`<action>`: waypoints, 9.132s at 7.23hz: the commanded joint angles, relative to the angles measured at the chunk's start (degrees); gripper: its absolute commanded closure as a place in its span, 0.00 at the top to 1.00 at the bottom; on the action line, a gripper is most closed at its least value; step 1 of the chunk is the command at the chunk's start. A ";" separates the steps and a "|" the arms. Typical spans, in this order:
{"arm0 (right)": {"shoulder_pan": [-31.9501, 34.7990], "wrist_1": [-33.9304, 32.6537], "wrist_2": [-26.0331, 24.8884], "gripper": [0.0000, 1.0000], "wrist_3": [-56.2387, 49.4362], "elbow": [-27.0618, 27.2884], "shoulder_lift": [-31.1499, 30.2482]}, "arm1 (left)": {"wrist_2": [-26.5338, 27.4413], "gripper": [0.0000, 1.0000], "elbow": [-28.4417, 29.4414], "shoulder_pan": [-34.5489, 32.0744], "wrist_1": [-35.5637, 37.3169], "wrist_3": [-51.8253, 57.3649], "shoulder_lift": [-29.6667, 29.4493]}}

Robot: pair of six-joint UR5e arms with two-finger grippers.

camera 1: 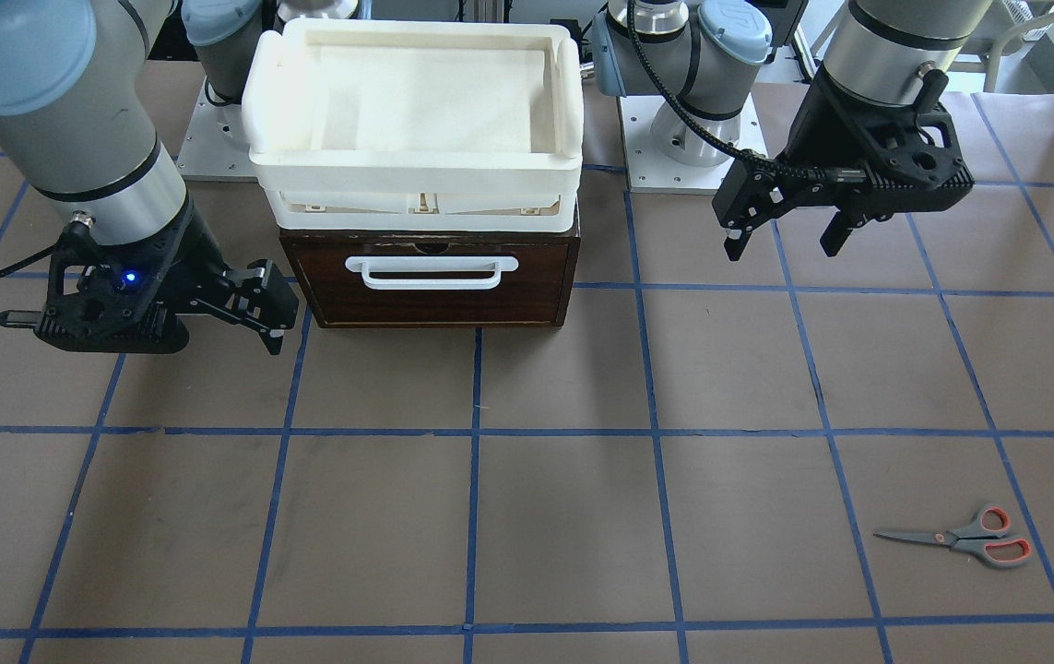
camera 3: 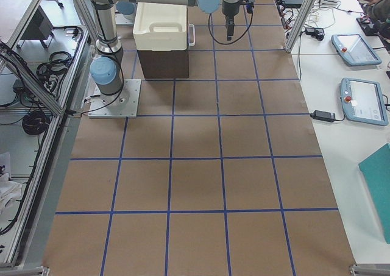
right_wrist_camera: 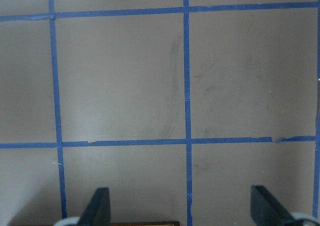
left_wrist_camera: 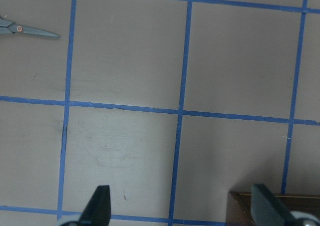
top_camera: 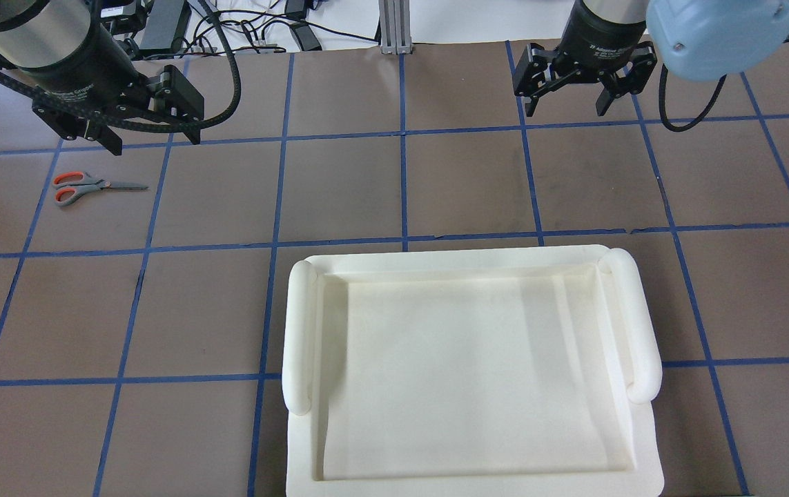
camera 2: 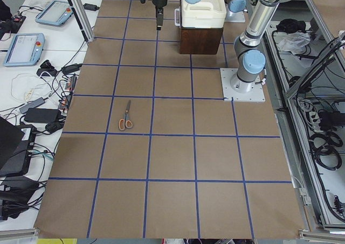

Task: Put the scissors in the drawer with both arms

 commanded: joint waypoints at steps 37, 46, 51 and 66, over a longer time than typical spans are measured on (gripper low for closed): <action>15.47 3.31 4.28 1.00 -74.58 7.56 10.44 | -0.83 0.97 10.98 26.81 25.58 118.23 -43.33; 15.29 -1.36 2.96 1.00 -74.76 5.64 12.21 | -0.75 0.75 10.80 26.63 26.02 122.08 -43.77; 15.21 -3.46 2.88 1.00 -75.11 3.61 14.32 | -0.75 0.75 10.71 26.63 26.02 122.17 -44.12; 14.50 -11.91 0.42 1.00 -81.00 -1.74 17.74 | 1.45 0.00 10.62 17.07 15.59 116.40 -30.17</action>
